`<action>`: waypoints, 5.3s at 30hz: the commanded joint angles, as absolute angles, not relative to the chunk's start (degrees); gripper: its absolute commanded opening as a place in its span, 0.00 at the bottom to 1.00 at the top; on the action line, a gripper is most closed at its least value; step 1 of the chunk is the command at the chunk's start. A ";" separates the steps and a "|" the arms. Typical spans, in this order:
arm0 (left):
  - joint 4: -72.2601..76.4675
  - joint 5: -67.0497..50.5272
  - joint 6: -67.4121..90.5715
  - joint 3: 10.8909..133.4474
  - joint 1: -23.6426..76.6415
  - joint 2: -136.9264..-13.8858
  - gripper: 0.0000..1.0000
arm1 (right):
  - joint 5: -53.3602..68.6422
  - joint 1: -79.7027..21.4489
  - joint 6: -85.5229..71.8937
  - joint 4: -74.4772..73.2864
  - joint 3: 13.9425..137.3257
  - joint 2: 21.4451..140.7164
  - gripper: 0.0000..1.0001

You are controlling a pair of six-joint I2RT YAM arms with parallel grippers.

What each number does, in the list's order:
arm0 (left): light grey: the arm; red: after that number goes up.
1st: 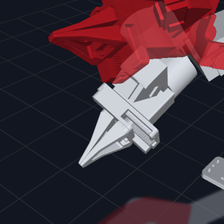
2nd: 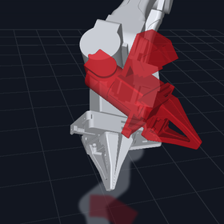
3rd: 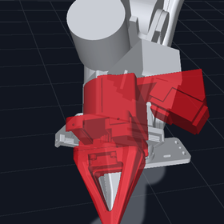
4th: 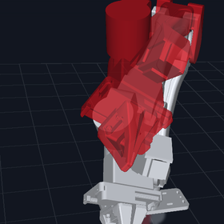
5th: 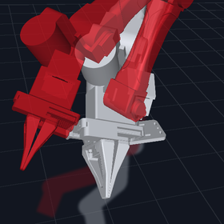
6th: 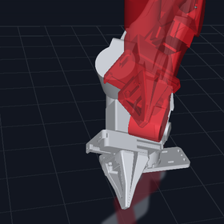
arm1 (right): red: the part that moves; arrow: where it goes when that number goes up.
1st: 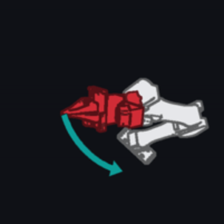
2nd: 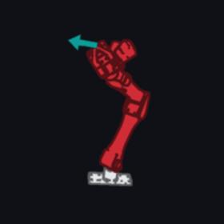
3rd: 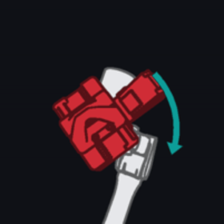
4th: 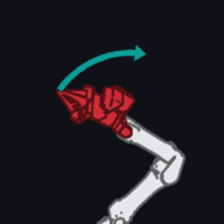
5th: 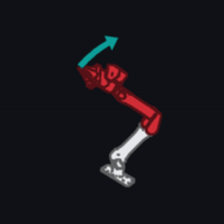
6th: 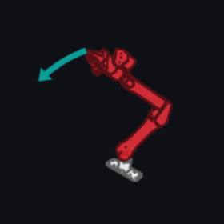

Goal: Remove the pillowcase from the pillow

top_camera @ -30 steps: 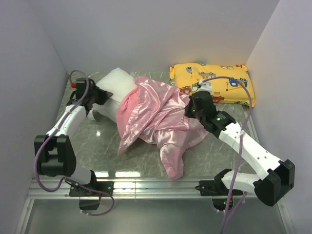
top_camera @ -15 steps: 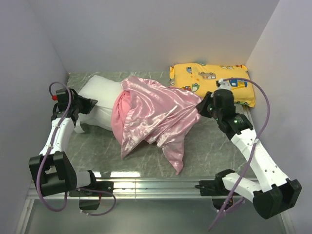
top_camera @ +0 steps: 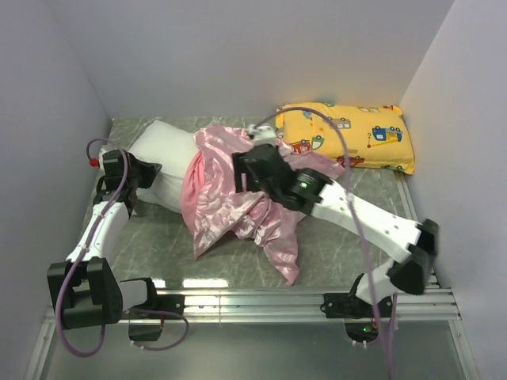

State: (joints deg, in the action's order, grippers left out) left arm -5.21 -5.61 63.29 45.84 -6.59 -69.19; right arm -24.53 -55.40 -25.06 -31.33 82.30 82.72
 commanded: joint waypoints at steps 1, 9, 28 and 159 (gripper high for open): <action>-4.04 -5.10 63.28 45.17 -5.98 -68.03 0.00 | -25.14 -57.04 -21.98 -31.90 94.52 92.96 0.79; -4.66 -4.83 62.67 45.61 -5.98 -68.20 0.00 | -27.32 -56.69 -19.51 -38.05 110.48 110.74 0.77; -7.30 -10.28 59.85 49.57 -18.10 -67.76 0.00 | -19.78 -18.29 -23.20 -31.55 63.98 64.60 0.00; -12.56 2.63 54.32 52.81 0.70 -50.01 0.00 | -29.80 -43.43 -32.87 -39.55 48.15 43.34 0.03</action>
